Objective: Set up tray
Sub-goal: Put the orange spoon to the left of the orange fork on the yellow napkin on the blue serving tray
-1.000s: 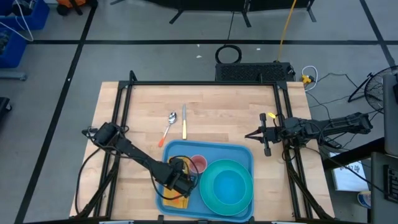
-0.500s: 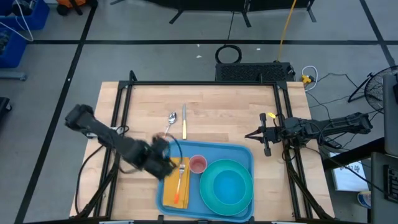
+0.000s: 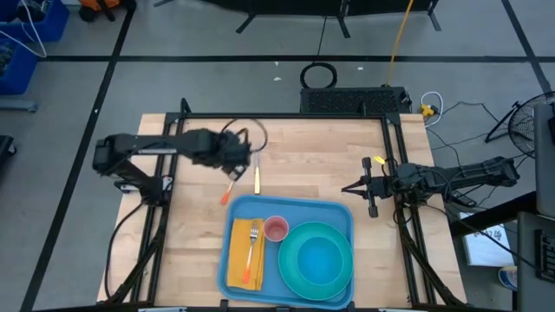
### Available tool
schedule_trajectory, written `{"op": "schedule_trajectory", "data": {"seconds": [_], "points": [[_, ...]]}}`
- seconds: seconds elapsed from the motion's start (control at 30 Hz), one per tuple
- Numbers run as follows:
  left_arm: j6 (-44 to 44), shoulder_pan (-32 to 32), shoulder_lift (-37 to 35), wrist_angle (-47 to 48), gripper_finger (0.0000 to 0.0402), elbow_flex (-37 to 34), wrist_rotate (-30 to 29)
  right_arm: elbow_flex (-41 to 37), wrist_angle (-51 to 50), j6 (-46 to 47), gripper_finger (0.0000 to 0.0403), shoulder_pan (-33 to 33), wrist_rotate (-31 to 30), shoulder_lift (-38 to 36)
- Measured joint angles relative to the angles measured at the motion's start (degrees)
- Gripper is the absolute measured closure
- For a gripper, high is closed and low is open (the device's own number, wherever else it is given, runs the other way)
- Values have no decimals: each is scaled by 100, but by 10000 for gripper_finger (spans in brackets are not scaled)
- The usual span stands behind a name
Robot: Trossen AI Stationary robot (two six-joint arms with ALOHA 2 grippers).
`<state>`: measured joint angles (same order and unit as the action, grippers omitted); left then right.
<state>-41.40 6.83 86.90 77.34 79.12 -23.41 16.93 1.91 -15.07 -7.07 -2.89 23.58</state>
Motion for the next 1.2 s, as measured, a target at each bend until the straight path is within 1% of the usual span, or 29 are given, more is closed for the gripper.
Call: {"op": "schedule_trajectory", "data": {"seconds": [0.07,0.2,0.33,0.53,0.7,0.8,0.9,1.03,1.2], "points": [[405,268,74,-471,195,-116,100,0,-1,-19,403,2,-15,2],[1040,668,129,-1472,195,-806,521,0,-74,-27,403,2,-20,0],[1350,909,145,-2137,195,-1697,771,0,-270,2,403,2,-22,3],[1713,1083,142,-3199,195,-2581,1466,0,-404,2,403,2,-24,11],[1742,1110,129,-3550,195,-2805,1767,0,-389,87,403,2,-24,11],[1308,1069,129,-3584,195,-2877,1864,0,-386,90,403,2,-24,11],[999,979,129,-3535,195,-2914,1867,0,-362,111,403,2,-24,11],[972,743,129,-3610,195,-2914,1855,0,-361,111,403,2,-26,11],[910,664,144,-3742,195,-2914,1774,0,-345,111,403,2,-26,11]]}}
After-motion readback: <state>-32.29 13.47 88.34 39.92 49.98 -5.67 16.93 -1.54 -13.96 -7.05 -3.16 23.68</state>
